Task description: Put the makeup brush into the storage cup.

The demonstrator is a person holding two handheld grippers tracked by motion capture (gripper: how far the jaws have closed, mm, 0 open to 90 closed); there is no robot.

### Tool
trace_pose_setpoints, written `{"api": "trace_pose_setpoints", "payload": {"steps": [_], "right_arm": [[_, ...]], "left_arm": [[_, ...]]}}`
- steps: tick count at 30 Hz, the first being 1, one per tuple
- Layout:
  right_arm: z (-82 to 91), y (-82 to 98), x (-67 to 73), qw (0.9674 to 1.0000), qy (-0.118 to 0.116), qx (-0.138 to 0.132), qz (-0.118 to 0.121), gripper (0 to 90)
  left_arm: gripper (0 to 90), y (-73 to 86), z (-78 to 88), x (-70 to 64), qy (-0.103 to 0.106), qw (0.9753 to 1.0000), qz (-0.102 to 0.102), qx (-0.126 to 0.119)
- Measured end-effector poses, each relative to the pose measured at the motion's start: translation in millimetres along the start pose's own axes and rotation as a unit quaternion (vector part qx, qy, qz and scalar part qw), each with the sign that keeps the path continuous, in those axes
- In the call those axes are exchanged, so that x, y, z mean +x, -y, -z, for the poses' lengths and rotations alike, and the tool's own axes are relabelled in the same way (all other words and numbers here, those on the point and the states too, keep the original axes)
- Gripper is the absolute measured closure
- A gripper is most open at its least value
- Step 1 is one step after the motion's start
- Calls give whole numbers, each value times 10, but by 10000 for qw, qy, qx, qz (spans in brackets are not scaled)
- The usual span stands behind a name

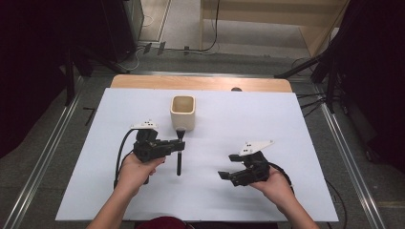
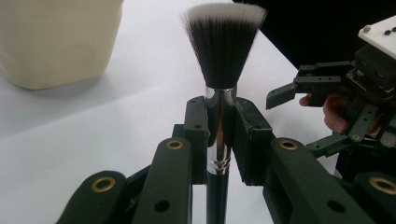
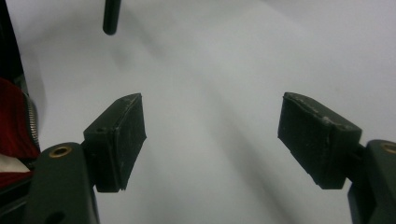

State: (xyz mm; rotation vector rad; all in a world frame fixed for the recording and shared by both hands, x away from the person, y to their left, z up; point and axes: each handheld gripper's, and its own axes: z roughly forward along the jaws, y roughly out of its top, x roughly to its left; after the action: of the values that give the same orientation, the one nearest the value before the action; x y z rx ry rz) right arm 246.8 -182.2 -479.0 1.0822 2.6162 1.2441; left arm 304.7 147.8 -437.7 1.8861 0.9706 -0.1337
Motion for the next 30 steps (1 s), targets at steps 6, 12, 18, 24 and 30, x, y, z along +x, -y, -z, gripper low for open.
{"api": "trace_pose_setpoints", "payload": {"steps": [6, 12, 18, 24, 30], "right_arm": [[35, 40, -37, 10000, 62, 70, 23, 244], [79, 99, -48, 9999, 40, 121, 43, 242], [130, 168, -76, 9998, 70, 155, 59, 242], [195, 231, -89, 9999, 91, 142, 31, 242], [261, 317, -115, 9999, 37, 113, -66, 241]], "left_arm": [[773, -22, 65, 36, -12, 10000, 47, -65], [773, -39, 95, 45, 8, 10000, 34, -43], [773, -39, 97, 62, 13, 10000, 40, -2], [773, -50, 98, 57, 9, 10000, 41, 24], [773, -56, 99, 64, 12, 10000, 32, 27]]}}
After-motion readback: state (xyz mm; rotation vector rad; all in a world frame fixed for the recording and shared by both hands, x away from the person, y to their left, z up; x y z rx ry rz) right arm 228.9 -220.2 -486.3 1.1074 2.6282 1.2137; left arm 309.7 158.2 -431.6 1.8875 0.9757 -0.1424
